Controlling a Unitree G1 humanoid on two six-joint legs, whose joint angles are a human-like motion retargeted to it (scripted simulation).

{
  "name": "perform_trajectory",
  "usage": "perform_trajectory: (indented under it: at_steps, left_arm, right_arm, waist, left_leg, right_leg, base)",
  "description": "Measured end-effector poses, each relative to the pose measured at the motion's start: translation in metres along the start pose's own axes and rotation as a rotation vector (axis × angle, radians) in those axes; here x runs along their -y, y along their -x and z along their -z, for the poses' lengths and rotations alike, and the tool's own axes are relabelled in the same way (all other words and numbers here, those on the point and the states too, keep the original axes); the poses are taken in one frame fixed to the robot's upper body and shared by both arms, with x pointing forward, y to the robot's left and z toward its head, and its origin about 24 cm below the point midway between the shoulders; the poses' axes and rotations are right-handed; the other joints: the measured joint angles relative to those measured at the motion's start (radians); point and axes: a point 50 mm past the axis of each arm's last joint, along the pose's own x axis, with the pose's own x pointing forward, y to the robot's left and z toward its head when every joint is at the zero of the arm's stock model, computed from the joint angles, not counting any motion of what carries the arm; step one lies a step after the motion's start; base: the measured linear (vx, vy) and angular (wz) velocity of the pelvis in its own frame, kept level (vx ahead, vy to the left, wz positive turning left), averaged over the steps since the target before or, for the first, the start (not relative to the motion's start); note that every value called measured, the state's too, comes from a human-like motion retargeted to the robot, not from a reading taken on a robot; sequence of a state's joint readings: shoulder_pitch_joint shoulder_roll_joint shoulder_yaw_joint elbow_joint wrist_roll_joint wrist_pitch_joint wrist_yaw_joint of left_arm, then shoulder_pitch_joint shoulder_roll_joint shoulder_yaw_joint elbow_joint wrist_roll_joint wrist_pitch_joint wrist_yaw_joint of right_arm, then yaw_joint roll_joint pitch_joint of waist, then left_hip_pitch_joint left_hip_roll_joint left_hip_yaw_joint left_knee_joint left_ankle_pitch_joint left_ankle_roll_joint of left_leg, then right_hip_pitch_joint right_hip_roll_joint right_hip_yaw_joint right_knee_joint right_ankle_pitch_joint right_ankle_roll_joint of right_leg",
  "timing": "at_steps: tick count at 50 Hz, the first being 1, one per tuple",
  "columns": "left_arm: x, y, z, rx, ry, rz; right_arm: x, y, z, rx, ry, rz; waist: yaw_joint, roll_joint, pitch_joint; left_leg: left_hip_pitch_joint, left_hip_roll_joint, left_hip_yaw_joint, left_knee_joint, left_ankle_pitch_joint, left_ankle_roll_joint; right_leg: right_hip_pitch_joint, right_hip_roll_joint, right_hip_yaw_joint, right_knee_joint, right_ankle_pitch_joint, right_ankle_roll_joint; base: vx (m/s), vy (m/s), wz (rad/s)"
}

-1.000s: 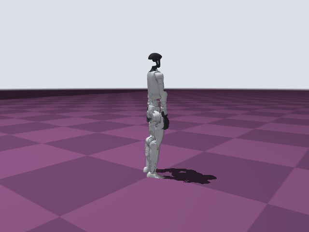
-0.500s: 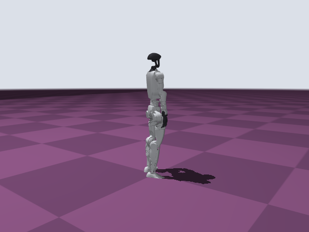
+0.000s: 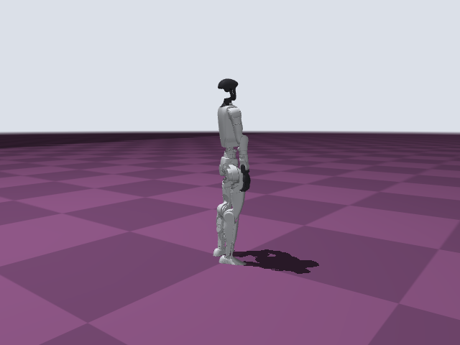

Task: In place motions

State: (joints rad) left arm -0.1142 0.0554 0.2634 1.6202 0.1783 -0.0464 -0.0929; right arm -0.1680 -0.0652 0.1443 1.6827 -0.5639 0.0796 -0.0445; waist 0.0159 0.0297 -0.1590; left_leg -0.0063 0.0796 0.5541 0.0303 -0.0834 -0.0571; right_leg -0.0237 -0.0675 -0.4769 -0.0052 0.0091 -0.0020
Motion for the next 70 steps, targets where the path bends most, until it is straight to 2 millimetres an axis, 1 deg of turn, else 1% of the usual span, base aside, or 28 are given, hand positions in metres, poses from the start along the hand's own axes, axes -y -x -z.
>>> perform_trajectory:
  at_steps: [3, 5, 7, 9, 11, 13, 15, 18, 21, 22, 24, 27, 30, 34, 36, 38, 40, 43, 45, 49, 51, 54, 56, 58, 61, 64, 67, 70]
  left_arm:
    - [-0.013, 0.017, 0.103, -0.342, 0.133, -0.047]
    - [-0.017, 0.045, 0.177, -0.579, 0.226, -0.070]
    - [-0.015, 0.070, 0.224, -0.691, 0.269, -0.067]
    - [-0.014, 0.091, 0.255, -0.741, 0.286, -0.048]
    - [-0.013, 0.106, 0.274, -0.784, 0.299, -0.036]
    - [-0.015, 0.115, 0.284, -0.824, 0.314, -0.050]
    - [-0.019, 0.116, 0.283, -0.839, 0.336, -0.085]
    - [-0.026, 0.092, 0.253, -0.756, 0.341, -0.106]
    - [-0.033, 0.057, 0.195, -0.606, 0.270, -0.090]
    - [-0.033, 0.045, 0.170, -0.545, 0.229, -0.077]
    - [-0.030, 0.020, 0.099, -0.376, 0.116, -0.037]
    - [-0.012, 0.004, 0.001, -0.116, -0.016, 0.027]
    - [0.025, 0.008, -0.089, 0.162, -0.128, 0.115]
    - [0.063, 0.031, -0.167, 0.474, -0.280, 0.176]
    - [0.068, 0.041, -0.187, 0.568, -0.354, 0.138]
    - [0.066, 0.045, -0.196, 0.616, -0.406, 0.088]
    - [0.056, 0.043, -0.193, 0.619, -0.453, 0.042]
    - [0.033, 0.027, -0.157, 0.489, -0.420, 0.016]
    - [0.016, 0.013, -0.115, 0.343, -0.339, 0.008]
    - [-0.010, 0.003, 0.006, -0.071, -0.072, 0.016]
    - [-0.016, 0.010, 0.069, -0.257, 0.076, 0.016]
    - [-0.018, 0.035, 0.155, -0.483, 0.253, -0.011]
    - [-0.015, 0.057, 0.202, -0.599, 0.319, -0.034]
    - [-0.013, 0.077, 0.236, -0.685, 0.353, -0.046]
    - [-0.010, 0.096, 0.262, -0.755, 0.390, -0.052]
    - [-0.011, 0.098, 0.264, -0.765, 0.441, -0.065]
    - [-0.016, 0.084, 0.244, -0.706, 0.496, -0.093]
    - [-0.023, 0.053, 0.193, -0.560, 0.512, -0.113]
  right_arm:
    - [0.004, 0.020, -0.098, 0.331, 0.138, -0.128]
    - [-0.001, 0.052, -0.164, 0.584, 0.229, -0.232]
    - [-0.007, 0.085, -0.208, 0.795, 0.292, -0.295]
    - [-0.008, 0.115, -0.236, 0.974, 0.357, -0.318]
    - [-0.004, 0.137, -0.250, 1.104, 0.424, -0.287]
    - [0.002, 0.145, -0.252, 1.175, 0.483, -0.217]
    - [0.009, 0.137, -0.242, 1.169, 0.523, -0.130]
    - [0.013, 0.094, -0.199, 0.985, 0.514, -0.061]
    - [0.009, 0.039, -0.126, 0.664, 0.409, -0.076]
    - [0.005, 0.023, -0.095, 0.532, 0.347, -0.090]
    - [-0.009, -0.002, -0.011, 0.183, 0.154, -0.126]
    - [-0.041, 0.004, 0.099, -0.281, -0.145, -0.165]
    - [-0.074, 0.029, 0.179, -0.595, -0.420, -0.145]
    - [-0.100, 0.054, 0.229, -0.738, -0.539, -0.022]
    - [-0.104, 0.061, 0.239, -0.766, -0.527, 0.020]
    - [-0.103, 0.062, 0.241, -0.784, -0.505, 0.039]
    - [-0.092, 0.054, 0.229, -0.754, -0.471, 0.053]
    - [-0.065, 0.029, 0.184, -0.597, -0.391, 0.066]
    - [-0.045, 0.013, 0.139, -0.452, -0.312, 0.061]
    - [-0.013, -0.002, 0.019, -0.072, -0.134, -0.034]
    - [-0.002, 0.005, -0.047, 0.146, -0.033, -0.092]
    - [0.003, 0.035, -0.135, 0.462, 0.135, -0.181]
    - [0.002, 0.062, -0.180, 0.644, 0.244, -0.235]
    - [0.002, 0.090, -0.213, 0.805, 0.330, -0.252]
    - [0.009, 0.123, -0.241, 1.010, 0.416, -0.196]
    - [0.019, 0.131, -0.242, 1.105, 0.465, -0.076]
    - [0.023, 0.110, -0.220, 1.034, 0.472, -0.004]
    - [0.017, 0.059, -0.160, 0.777, 0.412, -0.030]
  waist:
    - [-0.010, 0.011, 0.013]
    - [-0.031, 0.015, 0.016]
    - [-0.050, 0.018, 0.013]
    - [-0.057, 0.020, 0.008]
    - [-0.059, 0.021, 0.005]
    - [-0.061, 0.018, 0.004]
    - [-0.067, 0.011, 0.004]
    - [-0.067, 0.000, -0.001]
    - [-0.051, -0.007, -0.006]
    - [-0.044, -0.011, -0.006]
    - [-0.029, -0.023, -0.003]
    - [-0.014, -0.042, 0.004]
    - [0.008, -0.056, 0.018]
    - [0.016, -0.068, 0.034]
    - [0.019, -0.069, 0.035]
    - [0.022, -0.066, 0.031]
    - [0.026, -0.055, 0.022]
    - [0.023, -0.042, 0.009]
    - [0.014, -0.034, 0.002]
    - [-0.002, -0.013, 0.004]
    - [-0.009, -0.002, 0.015]
    - [-0.025, 0.011, 0.023]
    - [-0.040, 0.016, 0.023]
    - [-0.051, 0.017, 0.021]
    - [-0.064, 0.013, 0.022]
    - [-0.071, 0.005, 0.024]
    - [-0.075, -0.005, 0.022]
    - [-0.065, -0.016, 0.019]
  left_leg:
    - [0.020, 0.008, 0.026, -0.005, -0.005, -0.007]
    - [0.031, 0.014, 0.042, -0.009, -0.007, -0.013]
    - [0.035, 0.018, 0.052, -0.012, -0.006, -0.018]
    - [0.035, 0.022, 0.059, -0.014, -0.006, -0.021]
    - [0.032, 0.025, 0.059, -0.014, -0.005, -0.023]
    - [0.028, 0.025, 0.055, -0.014, -0.004, -0.023]
    - [0.024, 0.023, 0.047, -0.012, -0.002, -0.021]
    - [0.010, 0.019, 0.031, -0.007, 0.003, -0.018]
    - [-0.007, 0.012, 0.012, -0.002, 0.007, -0.011]
    - [-0.014, 0.008, 0.002, 0.000, 0.009, -0.008]
    - [-0.031, -0.001, -0.026, 0.008, 0.013, -0.002]
    - [-0.050, -0.014, -0.071, 0.021, 0.017, 0.006]
    - [-0.067, -0.025, -0.113, 0.038, 0.018, 0.012]
    - [-0.069, -0.039, -0.146, 0.045, 0.020, 0.015]
    - [-0.066, -0.041, -0.147, 0.044, 0.020, 0.015]
    - [-0.065, -0.040, -0.143, 0.043, 0.018, 0.016]
    - [-0.064, -0.036, -0.132, 0.040, 0.014, 0.016]
    - [-0.055, -0.028, -0.107, 0.031, 0.008, 0.015]
    - [-0.045, -0.022, -0.079, 0.021, 0.006, 0.013]
    - [-0.008, -0.011, -0.020, 0.000, 0.001, 0.006]
    - [0.010, -0.005, 0.007, -0.008, -0.002, 0.002]
    - [0.030, 0.002, 0.042, -0.020, -0.005, -0.006]
    - [0.036, 0.007, 0.058, -0.025, -0.005, -0.010]
    - [0.036, 0.011, 0.066, -0.027, -0.005, -0.013]
    - [0.030, 0.014, 0.067, -0.027, -0.003, -0.015]
    - [0.021, 0.014, 0.060, -0.024, 0.001, -0.015]
    - [0.013, 0.011, 0.048, -0.020, 0.003, -0.012]
    - [0.001, 0.003, 0.028, -0.014, 0.006, -0.007]
  right_leg:
    - [-0.009, 0.010, 0.033, 0.007, 0.004, -0.004]
    - [-0.015, 0.017, 0.049, 0.009, 0.006, -0.007]
    - [-0.019, 0.020, 0.056, 0.010, 0.006, -0.009]
    - [-0.024, 0.023, 0.061, 0.011, 0.005, -0.008]
    - [-0.027, 0.023, 0.061, 0.012, 0.004, -0.007]
    - [-0.026, 0.023, 0.054, 0.011, 0.001, -0.005]
    - [-0.020, 0.020, 0.040, 0.009, -0.003, -0.005]
    - [-0.010, 0.015, 0.015, 0.004, -0.009, -0.003]
    - [-0.001, 0.010, -0.007, -0.002, -0.014, 0.001]
    - [0.005, 0.008, -0.018, -0.006, -0.015, 0.002]
    - [0.023, 0.002, -0.053, -0.019, -0.019, 0.006]
    - [0.050, -0.010, -0.101, -0.028, -0.026, 0.015]
    - [0.071, -0.023, -0.135, -0.031, -0.033, 0.026]
    - [0.092, -0.034, -0.155, -0.030, -0.038, 0.031]
    - [0.093, -0.036, -0.152, -0.028, -0.037, 0.032]
    - [0.087, -0.035, -0.143, -0.027, -0.035, 0.031]
    - [0.073, -0.030, -0.122, -0.026, -0.029, 0.029]
    - [0.051, -0.022, -0.089, -0.024, -0.020, 0.024]
    - [0.036, -0.017, -0.069, -0.019, -0.015, 0.020]
    - [0.013, -0.006, -0.020, -0.007, -0.006, 0.009]
    - [0.003, 0.001, 0.010, 0.001, -0.001, 0.006]
    - [-0.013, 0.010, 0.047, 0.008, 0.006, 0.001]
    - [-0.022, 0.015, 0.062, 0.009, 0.009, 0.000]
    - [-0.029, 0.018, 0.070, 0.010, 0.010, 0.000]
    - [-0.033, 0.017, 0.066, 0.012, 0.008, 0.003]
    - [-0.031, 0.012, 0.051, 0.012, 0.004, 0.005]
    - [-0.023, 0.008, 0.033, 0.008, 0.000, 0.006]
    - [-0.011, 0.002, 0.012, 0.001, -0.003, 0.007]
  base:
    - [-0.01, -0.05, -0.57]
    - [0.02, -0.08, -0.38]
    - [0.04, -0.07, -0.21]
    - [0.00, 0.00, 0.00]
    - [0.00, 0.00, 0.00]
    - [0.00, -0.01, 0.12]
    - [0.02, -0.03, 0.36]
    - [0.03, 0.00, 0.42]
    - [0.00, 0.03, 0.41]
    - [-0.02, 0.02, 0.61]
    - [-0.04, 0.02, 0.83]
    - [-0.02, 0.01, 0.81]
    - [0.02, 0.01, 0.57]
    - [0.03, -0.01, 0.22]
    - [0.00, 0.00, 0.00]
    - [0.01, 0.04, -0.26]
    - [0.02, 0.04, -0.48]
    - [0.00, 0.03, -0.54]
    - [-0.03, 0.01, -0.52]
    - [-0.03, -0.03, -0.63]
    - [-0.01, -0.04, -0.75]
    - [0.00, -0.03, -0.64]
    - [0.02, -0.04, -0.40]
    - [0.01, -0.05, -0.19]
    - [-0.02, -0.05, 0.06]
    - [-0.03, -0.05, 0.26]
    - [0.02, -0.03, 0.32]
    - [0.02, 0.00, 0.35]
